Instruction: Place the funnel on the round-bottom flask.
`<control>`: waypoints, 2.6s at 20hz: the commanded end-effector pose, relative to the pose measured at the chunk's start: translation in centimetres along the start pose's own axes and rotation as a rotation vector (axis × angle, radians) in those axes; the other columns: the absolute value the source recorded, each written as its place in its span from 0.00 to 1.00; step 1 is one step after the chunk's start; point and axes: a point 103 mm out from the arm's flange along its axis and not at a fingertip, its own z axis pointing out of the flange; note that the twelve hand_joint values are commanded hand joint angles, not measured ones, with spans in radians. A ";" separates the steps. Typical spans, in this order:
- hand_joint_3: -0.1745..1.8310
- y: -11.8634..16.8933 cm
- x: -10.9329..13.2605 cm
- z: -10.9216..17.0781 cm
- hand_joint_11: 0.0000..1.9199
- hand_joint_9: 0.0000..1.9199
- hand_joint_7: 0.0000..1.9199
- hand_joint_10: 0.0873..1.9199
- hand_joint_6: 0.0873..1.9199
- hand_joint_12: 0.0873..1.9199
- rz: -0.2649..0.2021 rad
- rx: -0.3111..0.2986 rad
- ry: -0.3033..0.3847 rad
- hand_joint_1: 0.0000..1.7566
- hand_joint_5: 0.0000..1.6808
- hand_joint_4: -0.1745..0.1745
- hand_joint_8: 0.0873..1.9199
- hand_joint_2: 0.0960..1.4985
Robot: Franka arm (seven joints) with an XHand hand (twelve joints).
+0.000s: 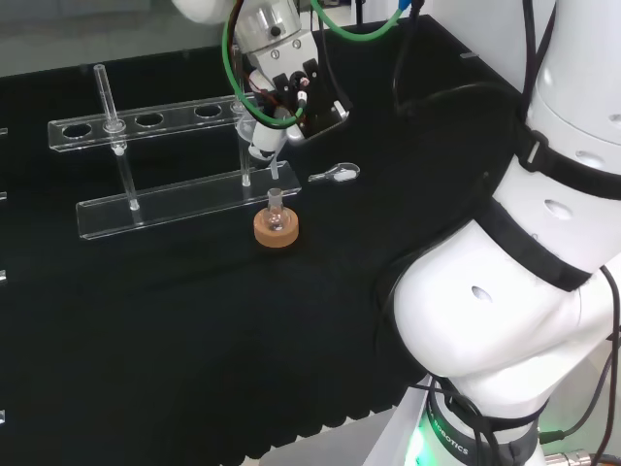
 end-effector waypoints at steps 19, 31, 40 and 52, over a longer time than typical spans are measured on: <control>0.37 2.4 0.5 3.5 0.19 0.46 0.29 0.26 0.43 0.70 -0.016 0.037 0.041 0.44 0.37 0.42 0.36 0.47; 0.37 3.8 1.0 5.1 0.19 0.46 0.29 0.26 0.43 0.70 -0.031 0.065 0.046 0.44 0.37 0.42 0.37 0.47; 0.37 4.1 0.9 5.8 0.19 0.46 0.29 0.26 0.43 0.70 -0.044 0.079 0.039 0.44 0.37 0.42 0.37 0.47; 0.37 4.5 0.6 6.2 0.17 0.43 0.24 0.27 0.35 0.71 -0.108 0.085 0.024 0.43 0.23 0.32 0.38 0.45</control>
